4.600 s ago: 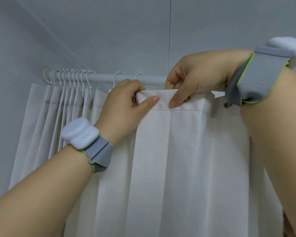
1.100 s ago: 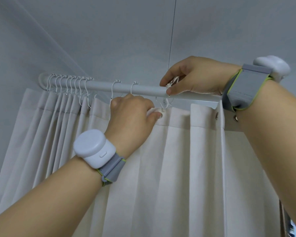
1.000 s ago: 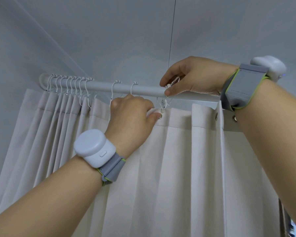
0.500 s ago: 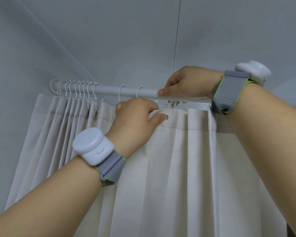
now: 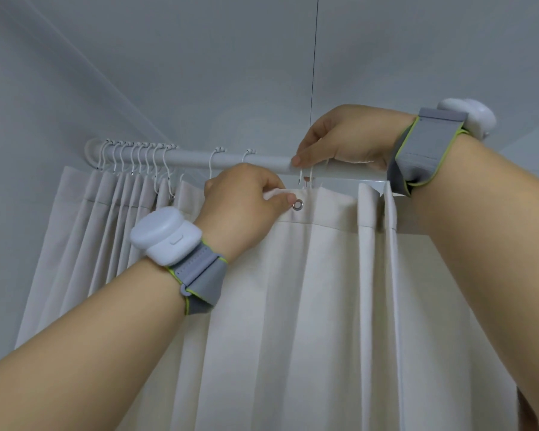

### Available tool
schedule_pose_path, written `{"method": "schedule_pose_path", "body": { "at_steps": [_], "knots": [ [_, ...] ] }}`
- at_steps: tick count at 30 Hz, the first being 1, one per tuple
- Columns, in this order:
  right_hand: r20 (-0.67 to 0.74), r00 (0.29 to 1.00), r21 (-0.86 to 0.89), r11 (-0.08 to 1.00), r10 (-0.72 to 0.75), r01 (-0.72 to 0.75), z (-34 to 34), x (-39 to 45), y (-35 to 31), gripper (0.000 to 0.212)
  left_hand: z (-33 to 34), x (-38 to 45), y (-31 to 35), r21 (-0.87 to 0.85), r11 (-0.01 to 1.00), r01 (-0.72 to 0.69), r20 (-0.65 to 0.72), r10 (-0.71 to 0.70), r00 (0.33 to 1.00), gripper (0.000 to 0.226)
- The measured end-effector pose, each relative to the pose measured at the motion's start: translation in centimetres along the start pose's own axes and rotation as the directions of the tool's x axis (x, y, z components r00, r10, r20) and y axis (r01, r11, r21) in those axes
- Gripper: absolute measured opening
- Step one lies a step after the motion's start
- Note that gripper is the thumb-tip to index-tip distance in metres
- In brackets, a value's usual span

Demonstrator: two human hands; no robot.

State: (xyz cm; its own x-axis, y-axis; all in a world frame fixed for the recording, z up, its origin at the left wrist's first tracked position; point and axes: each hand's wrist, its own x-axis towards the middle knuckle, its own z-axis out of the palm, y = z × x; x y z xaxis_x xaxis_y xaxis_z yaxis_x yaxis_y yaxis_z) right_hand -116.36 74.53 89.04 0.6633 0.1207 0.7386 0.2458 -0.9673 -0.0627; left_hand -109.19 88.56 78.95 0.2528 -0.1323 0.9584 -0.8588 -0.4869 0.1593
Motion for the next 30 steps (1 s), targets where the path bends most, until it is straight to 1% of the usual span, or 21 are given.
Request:
{"method": "schedule_pose_path", "body": {
  "at_steps": [3, 7, 12, 15, 21, 26, 28, 30],
  "knots": [
    [-0.011, 1.000, 0.029, 0.999, -0.016, 0.016, -0.2, -0.1, 0.3, 0.034, 0.7, 0.6, 0.4, -0.043, 0.997, 0.059, 0.008, -0.058, 0.998, 0.031],
    [-0.025, 0.999, -0.011, 1.000, -0.026, 0.026, -0.5, -0.2, 0.5, 0.034, 1.3, 1.0, 0.8, -0.046, 0.994, 0.102, -0.022, -0.103, 0.994, 0.031],
    [-0.031, 0.998, -0.008, 0.998, -0.056, 0.056, -0.8, -0.4, 1.2, 0.034, 2.3, 1.3, 1.8, -0.016, 0.989, 0.150, -0.063, -0.151, 0.987, 0.020],
    [-0.039, 0.995, -0.021, 0.996, -0.088, 0.087, -0.8, -0.5, 1.2, 0.032, 2.7, 1.3, 2.2, -0.046, 0.984, 0.171, -0.105, -0.175, 0.979, 0.017],
    [-0.020, 0.988, -0.035, 0.988, -0.150, 0.150, -1.0, -0.4, 1.6, 0.035, 3.4, 1.6, 2.3, -0.135, 0.977, 0.164, -0.170, -0.185, 0.968, 0.028],
    [0.030, 0.984, 0.003, 0.985, -0.173, 0.173, -1.0, -0.3, 1.9, 0.039, 4.1, 1.5, 2.5, -0.144, 0.977, 0.160, -0.244, -0.192, 0.951, 0.038],
    [0.036, 0.984, 0.015, 0.985, -0.173, 0.172, -1.0, -0.1, 2.0, 0.038, 4.5, 1.4, 2.6, -0.123, 0.979, 0.165, -0.274, -0.193, 0.942, 0.033],
    [0.038, 0.985, 0.033, 0.985, -0.169, 0.168, -1.0, 0.0, 2.1, 0.038, 4.9, 1.4, 2.6, -0.106, 0.976, 0.190, -0.270, -0.212, 0.939, 0.024]
  ]
}}
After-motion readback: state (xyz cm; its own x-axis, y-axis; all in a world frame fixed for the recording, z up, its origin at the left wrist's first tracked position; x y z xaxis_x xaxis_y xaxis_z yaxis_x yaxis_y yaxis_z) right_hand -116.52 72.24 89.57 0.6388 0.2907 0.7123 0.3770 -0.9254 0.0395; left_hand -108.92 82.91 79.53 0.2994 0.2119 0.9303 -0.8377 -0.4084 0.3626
